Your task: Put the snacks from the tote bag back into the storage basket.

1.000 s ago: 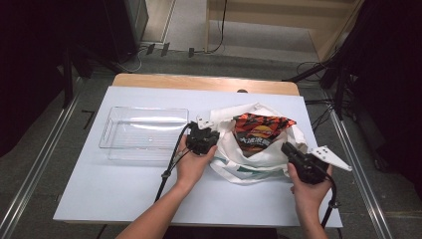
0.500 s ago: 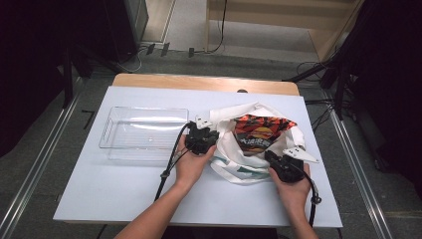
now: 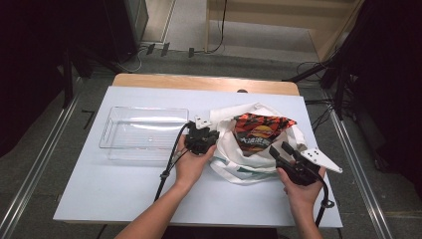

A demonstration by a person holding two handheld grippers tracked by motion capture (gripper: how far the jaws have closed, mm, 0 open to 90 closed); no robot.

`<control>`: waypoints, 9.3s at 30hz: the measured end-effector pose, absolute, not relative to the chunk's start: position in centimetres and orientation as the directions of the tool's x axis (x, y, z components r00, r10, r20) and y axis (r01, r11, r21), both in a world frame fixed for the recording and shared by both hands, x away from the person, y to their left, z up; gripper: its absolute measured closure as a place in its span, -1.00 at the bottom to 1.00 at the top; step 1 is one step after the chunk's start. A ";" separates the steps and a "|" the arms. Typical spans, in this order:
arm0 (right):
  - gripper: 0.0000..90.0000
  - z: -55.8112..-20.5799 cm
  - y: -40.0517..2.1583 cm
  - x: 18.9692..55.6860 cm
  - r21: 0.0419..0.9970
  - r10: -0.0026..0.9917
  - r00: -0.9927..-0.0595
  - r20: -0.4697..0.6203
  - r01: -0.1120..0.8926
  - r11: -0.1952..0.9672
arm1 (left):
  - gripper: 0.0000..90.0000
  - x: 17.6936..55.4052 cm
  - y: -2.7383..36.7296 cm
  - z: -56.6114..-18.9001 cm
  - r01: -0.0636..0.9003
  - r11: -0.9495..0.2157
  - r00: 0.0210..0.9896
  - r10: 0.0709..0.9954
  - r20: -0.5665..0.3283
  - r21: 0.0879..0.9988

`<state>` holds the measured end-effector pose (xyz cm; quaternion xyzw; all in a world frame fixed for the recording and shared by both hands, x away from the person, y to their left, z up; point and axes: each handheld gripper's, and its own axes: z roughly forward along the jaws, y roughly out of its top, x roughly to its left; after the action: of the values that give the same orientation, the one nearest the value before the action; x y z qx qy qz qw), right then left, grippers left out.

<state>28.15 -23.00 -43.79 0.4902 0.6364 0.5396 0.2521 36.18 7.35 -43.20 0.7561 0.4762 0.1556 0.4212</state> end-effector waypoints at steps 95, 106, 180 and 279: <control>1.00 -35.9 -20.8 25.4 0.969 0.874 -0.419 0.245 0.139 -0.205 | 0.22 30.7 8.5 -33.7 0.303 -0.057 0.726 0.661 -0.191 0.951; 1.00 -36.0 -20.9 24.7 0.967 0.863 -0.438 0.253 0.141 -0.212 | -0.07 31.5 7.5 -33.8 0.328 -0.034 0.753 0.613 -0.239 0.944; -0.61 -44.6 -24.3 22.2 0.931 0.886 -0.409 0.216 0.360 -0.060 | 1.00 30.8 14.5 -29.7 0.258 0.065 0.712 0.662 -0.235 0.964; -0.65 -44.8 -23.2 22.4 0.926 0.881 -0.427 0.205 0.377 -0.034 | -1.00 32.3 28.4 -38.0 0.414 0.044 0.314 0.931 -0.188 0.909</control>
<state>22.36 -23.25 -44.84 0.4807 0.6539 0.5345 0.2358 32.35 28.44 -38.03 0.6406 0.5247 0.2602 0.4967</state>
